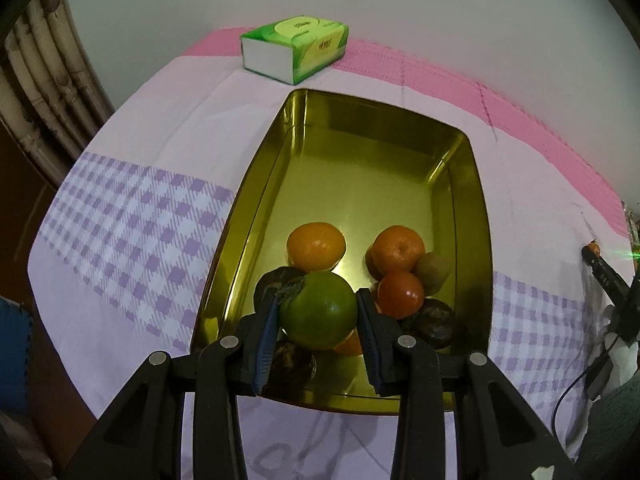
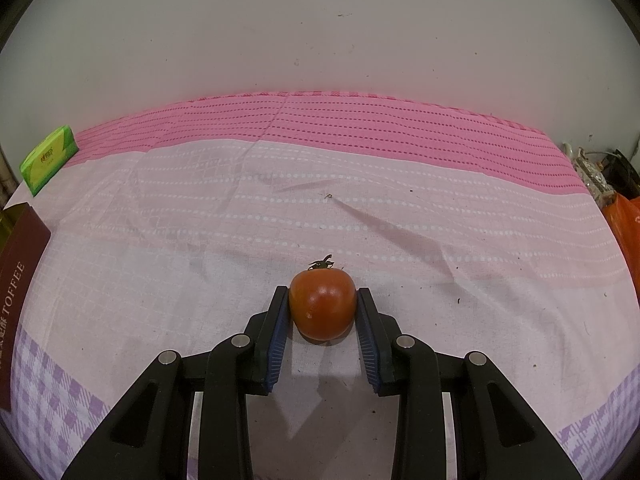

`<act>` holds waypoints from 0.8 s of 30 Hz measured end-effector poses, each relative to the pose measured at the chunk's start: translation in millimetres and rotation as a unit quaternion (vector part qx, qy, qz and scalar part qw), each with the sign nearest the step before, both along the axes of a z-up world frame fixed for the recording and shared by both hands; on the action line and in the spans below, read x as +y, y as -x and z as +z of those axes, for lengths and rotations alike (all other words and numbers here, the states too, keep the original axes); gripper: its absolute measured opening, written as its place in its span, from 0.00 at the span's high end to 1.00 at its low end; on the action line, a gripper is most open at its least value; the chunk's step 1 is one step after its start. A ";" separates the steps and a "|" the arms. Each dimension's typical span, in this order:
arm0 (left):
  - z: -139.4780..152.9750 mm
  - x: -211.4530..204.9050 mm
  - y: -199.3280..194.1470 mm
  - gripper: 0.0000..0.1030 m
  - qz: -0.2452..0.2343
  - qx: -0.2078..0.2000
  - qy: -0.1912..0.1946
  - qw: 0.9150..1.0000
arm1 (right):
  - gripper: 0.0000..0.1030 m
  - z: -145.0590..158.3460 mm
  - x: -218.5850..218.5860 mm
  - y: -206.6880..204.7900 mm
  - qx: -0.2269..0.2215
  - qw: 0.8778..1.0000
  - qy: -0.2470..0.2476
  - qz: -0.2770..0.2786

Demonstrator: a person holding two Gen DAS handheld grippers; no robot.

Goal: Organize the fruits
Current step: 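Lower the green tomato into the tray and open the left gripper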

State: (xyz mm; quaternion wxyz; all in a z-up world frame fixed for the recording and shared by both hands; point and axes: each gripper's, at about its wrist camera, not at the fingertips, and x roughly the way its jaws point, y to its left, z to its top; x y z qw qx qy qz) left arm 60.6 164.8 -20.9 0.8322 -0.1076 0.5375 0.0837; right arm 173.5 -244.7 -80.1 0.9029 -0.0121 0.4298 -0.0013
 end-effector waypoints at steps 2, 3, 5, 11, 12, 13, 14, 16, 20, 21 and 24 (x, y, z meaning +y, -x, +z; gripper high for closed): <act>-3.1 0.4 0.8 0.67 0.001 0.002 0.002 1.000 | 0.67 0.0 0.0 0.0 0.000 1.000 0.001 0.000; -5.2 0.7 0.8 0.67 0.001 0.003 0.003 1.000 | 0.67 0.0 0.1 0.0 0.000 1.000 0.000 0.000; -7.7 1.6 0.4 0.67 0.003 0.005 0.004 1.000 | 0.67 0.0 0.6 -0.1 0.000 1.000 0.001 0.000; -9.9 1.0 -0.1 0.67 0.001 0.006 0.006 1.000 | 0.67 0.3 0.4 -0.1 0.000 1.000 0.000 0.001; -9.9 0.6 -0.3 0.67 0.002 0.006 0.007 1.000 | 0.67 0.3 -0.2 0.1 0.000 1.000 0.000 0.001; -10.1 0.4 -0.2 0.66 0.002 0.006 0.008 1.000 | 0.67 0.2 -0.1 0.2 0.000 1.000 0.001 0.001; -10.1 -0.3 -0.3 0.66 0.002 0.006 0.008 1.000 | 0.67 0.2 0.4 0.0 0.000 1.000 0.001 0.001; -10.3 0.1 -0.5 0.66 0.002 0.006 0.007 1.000 | 0.67 0.1 0.3 0.0 0.000 1.000 0.000 0.001; -10.3 -1.1 0.0 0.66 0.002 0.008 0.003 1.000 | 0.66 0.0 0.4 0.2 0.000 1.000 0.001 0.001; -9.6 -1.7 0.1 0.66 0.002 0.008 0.002 1.000 | 0.66 0.1 -0.4 0.2 0.000 1.000 0.001 0.001; -6.5 -2.9 1.2 0.61 0.001 0.002 -0.003 1.000 | 0.66 0.1 0.4 0.0 0.000 1.000 0.002 0.001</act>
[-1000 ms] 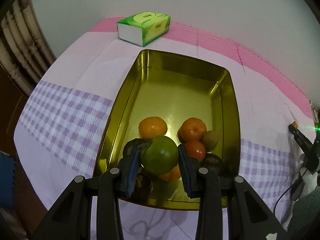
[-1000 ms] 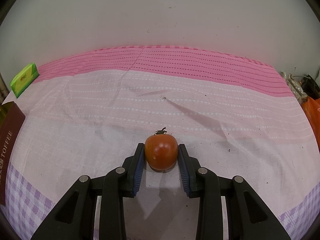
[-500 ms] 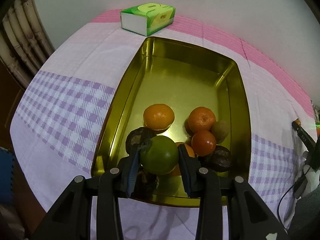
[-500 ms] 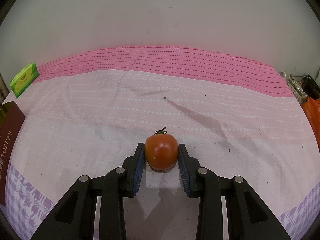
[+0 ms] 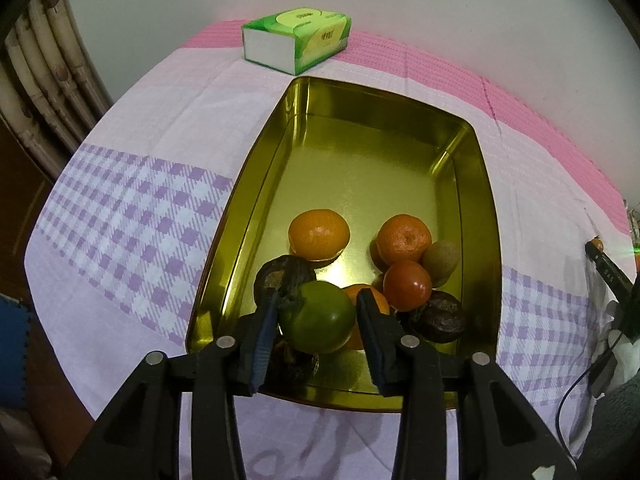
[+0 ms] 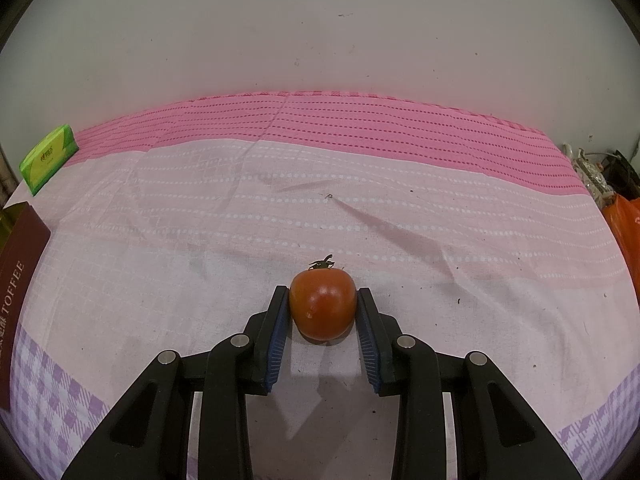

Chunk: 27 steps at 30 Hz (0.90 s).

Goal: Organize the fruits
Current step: 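Lower the green tomato into the tray and open the left gripper, then carry the red tomato into the tin tray with the right gripper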

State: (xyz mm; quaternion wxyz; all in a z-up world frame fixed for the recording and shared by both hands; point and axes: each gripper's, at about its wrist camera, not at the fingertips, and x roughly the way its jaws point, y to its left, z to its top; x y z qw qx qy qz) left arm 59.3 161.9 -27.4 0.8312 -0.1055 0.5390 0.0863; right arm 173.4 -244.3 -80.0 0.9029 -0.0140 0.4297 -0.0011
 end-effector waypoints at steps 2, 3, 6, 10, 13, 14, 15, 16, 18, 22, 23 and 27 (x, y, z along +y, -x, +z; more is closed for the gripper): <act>1.3 0.4 0.6 0.56 0.000 -0.002 -0.003 1.000 | 0.66 0.0 -0.2 0.1 0.000 1.000 0.000 0.000; 2.1 0.4 1.3 0.55 0.000 -0.004 -0.003 1.000 | 0.66 0.0 -1.0 0.3 0.000 1.000 -0.001 0.000; 3.5 0.6 3.2 0.55 -0.002 -0.005 0.000 1.000 | 0.66 0.0 -0.8 0.3 0.000 1.000 0.000 0.000; 3.9 1.1 3.7 0.54 -0.003 -0.007 0.003 1.000 | 0.66 0.1 -0.2 0.2 0.000 1.000 0.000 0.000; 6.8 2.0 6.5 0.52 -0.003 -0.013 0.003 1.000 | 0.66 0.1 -0.7 -0.1 0.000 1.000 -0.001 0.000; 8.0 2.6 7.9 0.51 -0.002 -0.015 0.001 1.000 | 0.66 0.1 -0.7 0.0 0.000 1.000 -0.001 0.000; 9.6 3.1 8.7 0.47 -0.001 -0.018 -0.001 1.000 | 0.66 0.1 -0.7 -0.1 0.000 1.000 -0.001 0.000; 11.7 3.1 9.4 0.45 -0.001 -0.023 -0.005 1.000 | 0.66 0.2 -0.7 -0.1 0.000 1.000 -0.002 0.000; 16.3 4.1 11.6 0.42 -0.002 -0.034 -0.008 0.999 | 0.66 0.0 -1.5 -0.2 0.000 1.000 0.000 0.001; 25.4 6.8 15.4 0.38 0.001 -0.050 -0.011 0.999 | 0.66 0.0 -0.3 -0.7 0.000 1.000 -0.003 0.001; 27.8 8.2 15.7 0.36 0.002 -0.053 -0.015 0.998 | 0.66 -0.1 -0.1 -0.4 0.000 1.000 -0.003 0.002; 37.5 14.3 21.7 0.33 0.016 -0.066 -0.038 0.997 | 0.68 0.3 -1.5 0.6 -0.001 1.000 -0.006 0.002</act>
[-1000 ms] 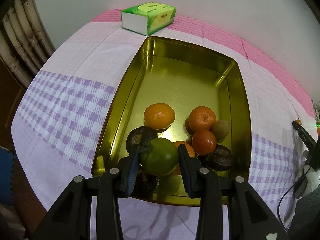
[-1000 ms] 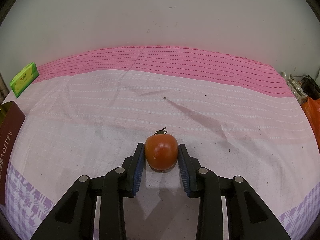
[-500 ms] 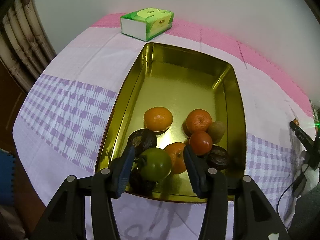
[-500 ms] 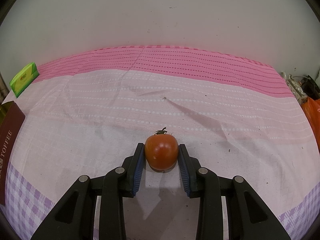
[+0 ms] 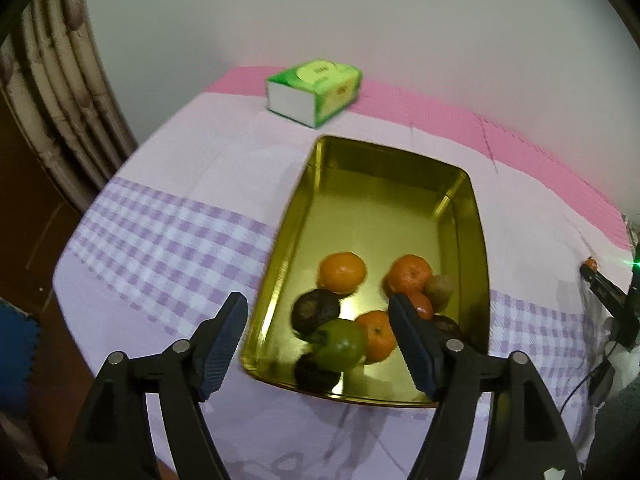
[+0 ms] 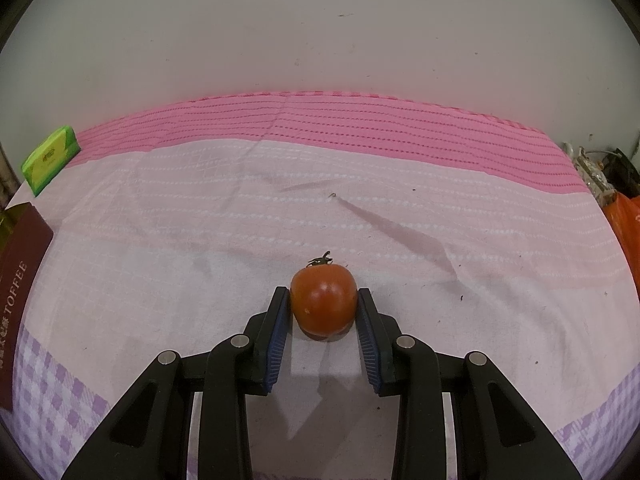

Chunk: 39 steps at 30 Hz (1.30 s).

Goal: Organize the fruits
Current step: 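Carry the red tomato into the tin tray with the right gripper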

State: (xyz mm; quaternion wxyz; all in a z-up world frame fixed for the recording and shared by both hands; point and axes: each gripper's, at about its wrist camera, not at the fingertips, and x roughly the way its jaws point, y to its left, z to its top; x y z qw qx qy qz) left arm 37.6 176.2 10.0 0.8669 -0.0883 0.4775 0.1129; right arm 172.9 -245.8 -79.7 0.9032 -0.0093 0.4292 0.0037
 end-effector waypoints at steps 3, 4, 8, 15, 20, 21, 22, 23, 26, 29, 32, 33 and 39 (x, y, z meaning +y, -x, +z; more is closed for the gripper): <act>5.6 8.7 5.8 0.32 0.012 -0.008 -0.007 1.000 | 0.68 0.6 -2.2 1.5 0.000 1.000 -0.006 -0.002; 6.2 11.3 7.6 0.31 0.015 -0.009 -0.007 1.000 | 0.68 1.0 -2.9 1.9 0.001 1.000 -0.006 -0.003; 6.7 23.0 14.0 0.30 0.031 -0.012 -0.001 0.999 | 0.68 6.5 -2.4 4.3 0.000 1.000 -0.008 -0.002; 2.6 34.6 20.6 0.29 0.049 -0.007 0.016 0.999 | 0.68 36.4 21.8 17.7 -0.019 0.999 -0.024 0.030; 5.3 38.8 26.2 0.28 0.054 -0.010 0.024 0.998 | 0.68 64.4 74.4 31.4 -0.021 0.993 -0.065 0.100; 5.8 39.7 27.7 0.27 0.055 -0.010 0.024 0.998 | 0.68 68.2 84.7 34.1 -0.021 0.991 -0.071 0.112; 6.4 40.5 29.6 0.26 0.058 -0.011 0.023 0.998 | 0.68 73.7 103.5 38.8 -0.019 0.988 -0.075 0.134; 7.1 41.9 31.7 0.26 0.060 -0.011 0.024 0.998 | 0.68 76.2 113.2 41.6 -0.017 0.986 -0.078 0.146; 8.0 47.0 36.6 0.26 0.065 -0.012 0.030 0.997 | 0.68 84.7 156.1 55.4 -0.011 0.976 -0.088 0.197; 8.2 53.1 40.8 0.26 0.077 -0.014 0.041 0.996 | 0.68 88.0 197.3 69.0 0.000 0.965 -0.097 0.243; 8.1 56.2 43.7 0.26 0.082 -0.015 0.049 0.995 | 0.68 87.1 230.6 78.6 0.007 0.956 -0.095 0.279; 8.2 57.1 44.4 0.26 0.082 -0.015 0.052 0.995 | 0.68 86.8 237.7 80.8 0.008 0.954 -0.094 0.286; 5.7 60.7 43.9 0.24 0.087 -0.012 0.061 0.994 | 0.68 72.8 280.5 99.6 0.030 0.939 -0.074 0.335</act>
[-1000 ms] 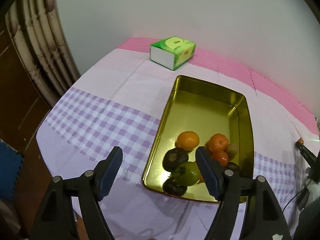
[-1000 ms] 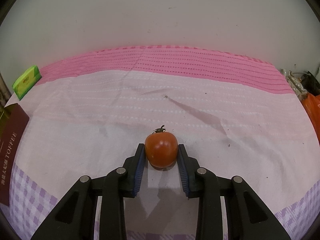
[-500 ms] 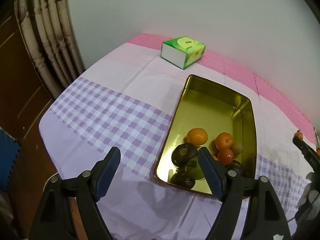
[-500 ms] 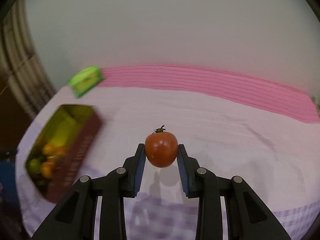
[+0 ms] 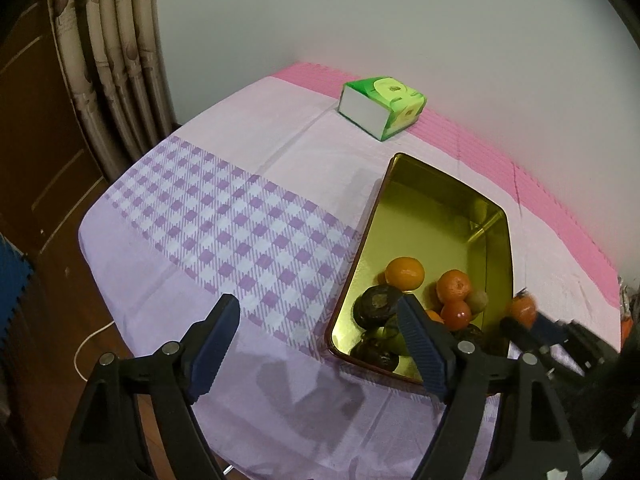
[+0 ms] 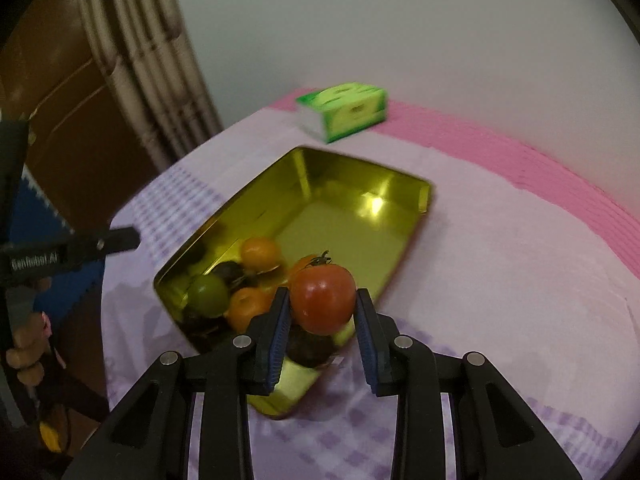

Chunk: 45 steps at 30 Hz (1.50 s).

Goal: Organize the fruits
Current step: 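Carry the red tomato into the tin tray with the right gripper, then open the right gripper and lift it away from the tray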

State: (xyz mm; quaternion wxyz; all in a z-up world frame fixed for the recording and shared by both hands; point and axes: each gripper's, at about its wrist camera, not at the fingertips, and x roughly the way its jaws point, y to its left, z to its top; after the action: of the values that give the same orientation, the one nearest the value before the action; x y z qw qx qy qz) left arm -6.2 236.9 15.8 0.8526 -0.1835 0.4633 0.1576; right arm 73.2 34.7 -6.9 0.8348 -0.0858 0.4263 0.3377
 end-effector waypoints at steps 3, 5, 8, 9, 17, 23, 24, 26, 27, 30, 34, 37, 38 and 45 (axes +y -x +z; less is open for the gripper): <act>-2.1 1.2 -0.6 0.23 0.001 0.001 0.003 1.000 | 0.68 -11.5 11.1 3.3 0.008 1.000 0.012 0.014; -5.1 1.6 -1.7 0.22 0.000 0.004 0.007 1.000 | 0.68 -15.9 16.3 4.3 0.010 1.000 0.019 0.019; -8.3 0.9 -3.1 0.22 -0.001 0.010 0.005 1.000 | 0.68 -17.7 20.0 4.9 0.010 0.999 0.025 0.023; -8.9 0.9 -3.3 0.22 -0.002 0.011 0.005 1.000 | 0.68 -18.8 22.6 5.2 0.010 0.999 0.028 0.023; -11.4 -0.6 -5.1 0.21 -0.009 0.009 0.005 1.000 | 0.68 -28.0 26.3 1.0 0.010 0.999 0.043 0.017; -12.1 -7.8 -6.3 0.21 -0.025 0.009 -0.004 1.000 | 0.68 -29.7 31.6 1.1 0.001 0.999 0.052 0.011; -11.8 -9.4 -6.5 0.21 -0.029 0.008 -0.006 1.000 | 0.68 -30.3 32.0 0.8 0.001 0.999 0.053 0.010; -11.2 -11.8 -6.9 0.21 -0.034 0.007 -0.009 0.999 | 0.68 -32.0 31.9 0.4 0.003 0.998 0.057 0.008; -10.9 -12.9 -7.0 0.21 -0.036 0.007 -0.013 0.999 | 0.67 -32.9 31.7 0.0 0.004 0.998 0.057 0.006; -10.8 -15.4 -7.8 0.21 -0.043 0.007 -0.015 0.999 | 0.67 -34.4 30.5 -1.1 0.007 0.998 0.054 0.001; -11.6 -20.1 -9.0 0.20 -0.051 0.009 -0.024 0.998 | 0.58 -34.3 31.4 -0.5 0.003 0.998 0.057 0.000; -11.2 -22.2 -8.7 0.20 -0.054 0.008 -0.027 0.998 | 0.45 -31.4 33.5 3.4 -0.007 0.998 0.060 0.001; -11.3 -22.6 -8.5 0.20 -0.055 0.008 -0.028 0.998 | 0.39 -30.3 33.8 4.5 -0.008 0.998 0.058 0.003; -12.2 -24.2 -8.7 0.20 -0.057 0.010 -0.030 0.998 | 0.31 -18.4 30.1 11.8 -0.021 0.998 0.059 -0.004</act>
State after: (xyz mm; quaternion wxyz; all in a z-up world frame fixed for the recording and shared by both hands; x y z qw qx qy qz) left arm 2.5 212.7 3.6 0.8604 -0.1298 0.4769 0.1242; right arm 61.5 64.8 -25.3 0.8384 -0.1400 0.4285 0.3064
